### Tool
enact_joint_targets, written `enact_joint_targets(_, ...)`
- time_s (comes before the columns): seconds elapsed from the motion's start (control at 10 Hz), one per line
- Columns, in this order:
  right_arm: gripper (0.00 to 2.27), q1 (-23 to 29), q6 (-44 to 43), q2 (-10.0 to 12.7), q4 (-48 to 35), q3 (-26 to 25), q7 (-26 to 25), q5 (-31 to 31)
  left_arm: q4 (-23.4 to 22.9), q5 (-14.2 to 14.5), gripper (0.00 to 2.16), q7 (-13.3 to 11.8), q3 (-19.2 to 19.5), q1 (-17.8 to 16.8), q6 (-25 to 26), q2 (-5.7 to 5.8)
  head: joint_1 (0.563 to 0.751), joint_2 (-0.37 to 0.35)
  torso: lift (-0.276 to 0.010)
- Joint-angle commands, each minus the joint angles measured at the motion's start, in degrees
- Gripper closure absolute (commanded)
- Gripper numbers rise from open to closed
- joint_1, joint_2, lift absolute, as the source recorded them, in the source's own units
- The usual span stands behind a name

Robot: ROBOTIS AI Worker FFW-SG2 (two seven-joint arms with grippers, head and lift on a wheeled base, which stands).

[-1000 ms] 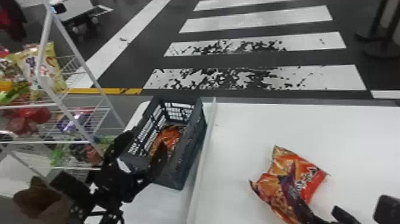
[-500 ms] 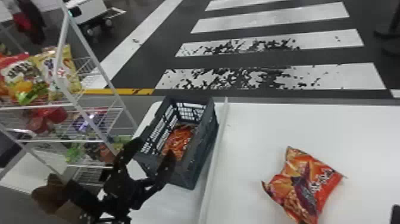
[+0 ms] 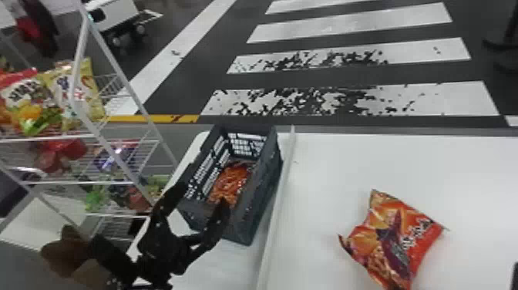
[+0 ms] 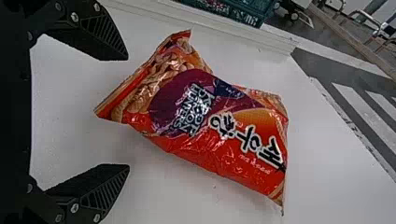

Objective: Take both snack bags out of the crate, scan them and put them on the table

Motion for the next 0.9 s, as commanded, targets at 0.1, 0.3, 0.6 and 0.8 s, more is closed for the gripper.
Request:
enact_joint_targets(0.1, 0.18, -2.13, 0.26, 0.05, 2.49, -0.2, 1.03, -0.33, 0.57, 0.0, 0.08, 0.01, -0.42, -0.25, 0.0, 0.48, 0.695, 0.35, -0.092)
enact_joint_targets(0.3, 0.18, -3.19, 0.43, 0.05, 3.89, -0.2, 1.73, -0.68, 0.92, 0.0, 0.08, 0.1, -0.59, -0.43, 0.0, 0.83, 0.695, 0.35, -0.092)
enact_joint_targets(0.6, 0.22, -4.68, 0.96, 0.05, 6.09, -0.2, 2.7, -1.47, 1.36, 0.0, 0.08, 0.19, -0.86, -0.69, 0.0, 1.01, 0.695, 0.35, -0.092)
enact_joint_targets(0.8, 0.73, -5.47, 0.96, 0.05, 7.06, -0.29, 2.88, -1.65, 1.71, -0.09, 0.08, 0.36, -1.03, -0.69, 0.0, 1.01, 0.695, 0.35, -0.092)
